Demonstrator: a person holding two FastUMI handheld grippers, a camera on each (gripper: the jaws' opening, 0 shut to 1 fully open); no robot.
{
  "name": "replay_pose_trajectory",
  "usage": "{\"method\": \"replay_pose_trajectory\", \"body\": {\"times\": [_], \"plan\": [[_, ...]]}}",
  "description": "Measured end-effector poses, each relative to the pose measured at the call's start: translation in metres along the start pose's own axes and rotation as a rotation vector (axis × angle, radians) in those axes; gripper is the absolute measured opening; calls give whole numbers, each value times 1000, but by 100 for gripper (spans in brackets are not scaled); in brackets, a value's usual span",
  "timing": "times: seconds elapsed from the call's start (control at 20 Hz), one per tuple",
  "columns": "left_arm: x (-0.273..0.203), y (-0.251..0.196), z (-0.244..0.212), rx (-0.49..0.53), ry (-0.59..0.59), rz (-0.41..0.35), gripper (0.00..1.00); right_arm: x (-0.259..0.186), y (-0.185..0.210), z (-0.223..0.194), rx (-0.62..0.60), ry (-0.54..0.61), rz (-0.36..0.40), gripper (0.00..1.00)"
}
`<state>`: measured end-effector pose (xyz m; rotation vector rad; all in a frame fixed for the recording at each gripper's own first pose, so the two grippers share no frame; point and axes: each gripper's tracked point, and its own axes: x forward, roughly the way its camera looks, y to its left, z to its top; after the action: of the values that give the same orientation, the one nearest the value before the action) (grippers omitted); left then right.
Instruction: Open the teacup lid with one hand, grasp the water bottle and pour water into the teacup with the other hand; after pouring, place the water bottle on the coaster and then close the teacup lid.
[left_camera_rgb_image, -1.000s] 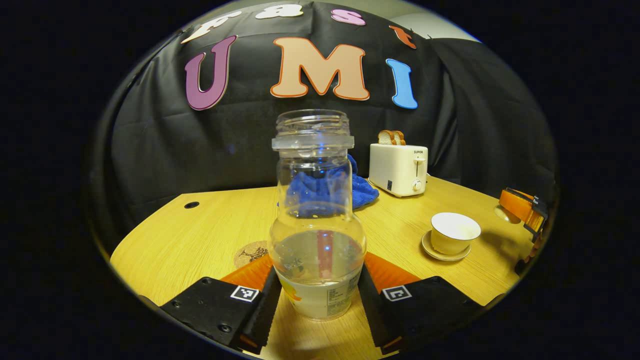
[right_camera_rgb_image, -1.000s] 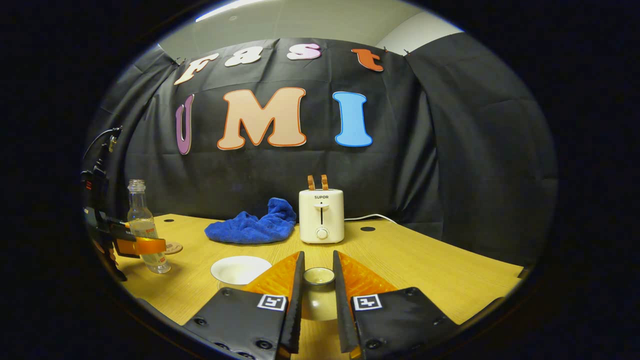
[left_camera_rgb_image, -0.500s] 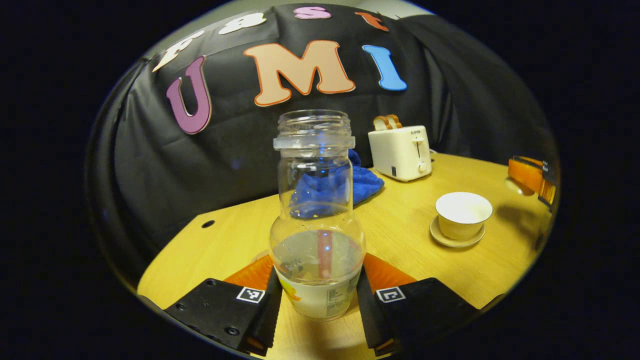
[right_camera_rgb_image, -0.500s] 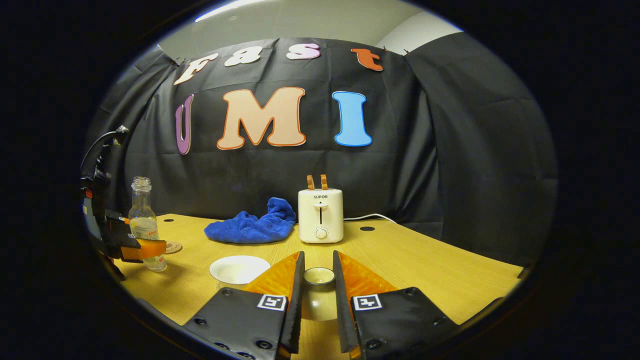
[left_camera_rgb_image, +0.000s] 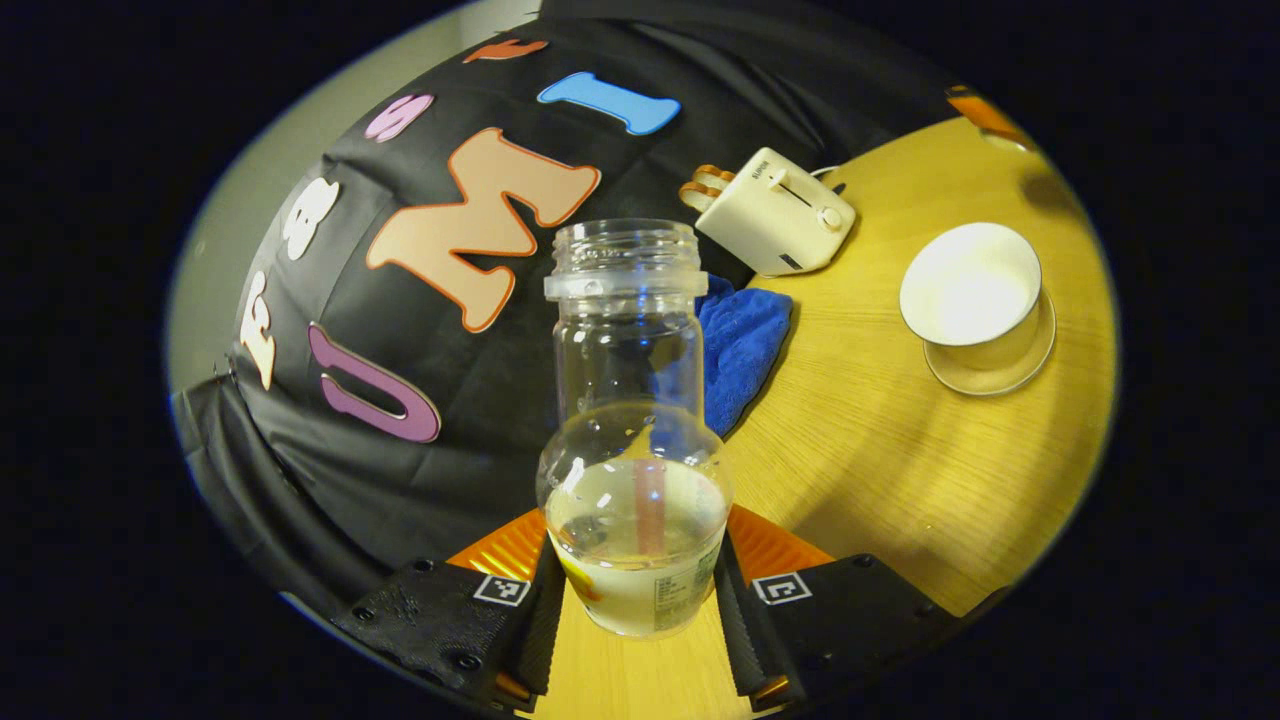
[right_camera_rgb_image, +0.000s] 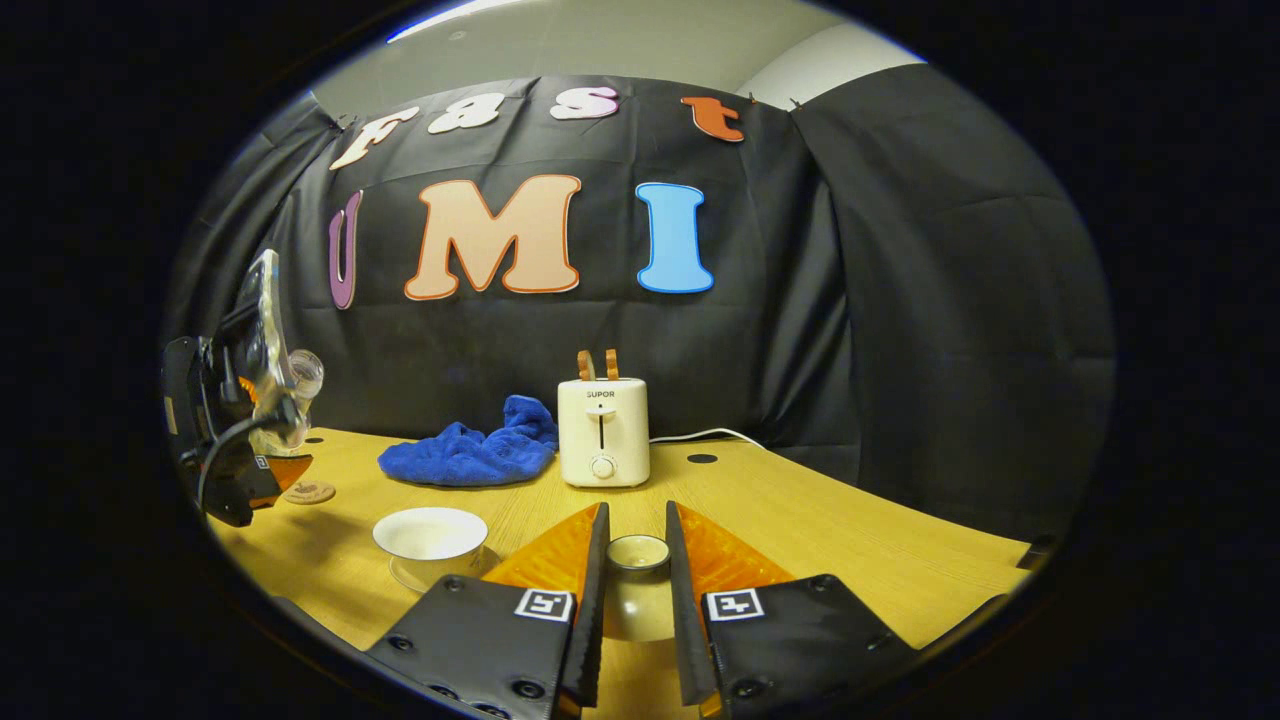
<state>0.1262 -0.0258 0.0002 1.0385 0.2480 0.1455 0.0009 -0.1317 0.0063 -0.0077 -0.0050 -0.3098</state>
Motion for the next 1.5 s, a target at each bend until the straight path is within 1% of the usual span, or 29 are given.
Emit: {"method": "replay_pose_trajectory", "body": {"times": [0.25,0.35,0.4,0.45,0.6,0.7,0.8,1.15,1.3,1.5], "plan": [[6,-10,7,172,-12,16,65,0,-1,1,0,0,2,34],[4,-14,8,219,-16,14,64,0,0,0,0,0,5,34],[5,-16,8,238,-20,13,66,0,0,0,0,0,5,34],[6,-16,10,262,-27,18,64,0,0,0,0,-1,5,34],[7,-15,13,324,-31,32,67,0,-1,0,0,-1,4,34],[8,-9,18,405,-43,57,66,0,-1,0,0,0,4,34],[9,-6,23,443,-50,77,66,0,-1,0,0,-1,4,34],[11,-10,27,572,-60,90,65,0,-1,-1,0,0,3,34],[13,-9,29,611,-65,91,65,0,-2,0,0,0,3,34],[12,-4,39,665,-88,116,65,0,-2,0,0,0,1,34]]}}
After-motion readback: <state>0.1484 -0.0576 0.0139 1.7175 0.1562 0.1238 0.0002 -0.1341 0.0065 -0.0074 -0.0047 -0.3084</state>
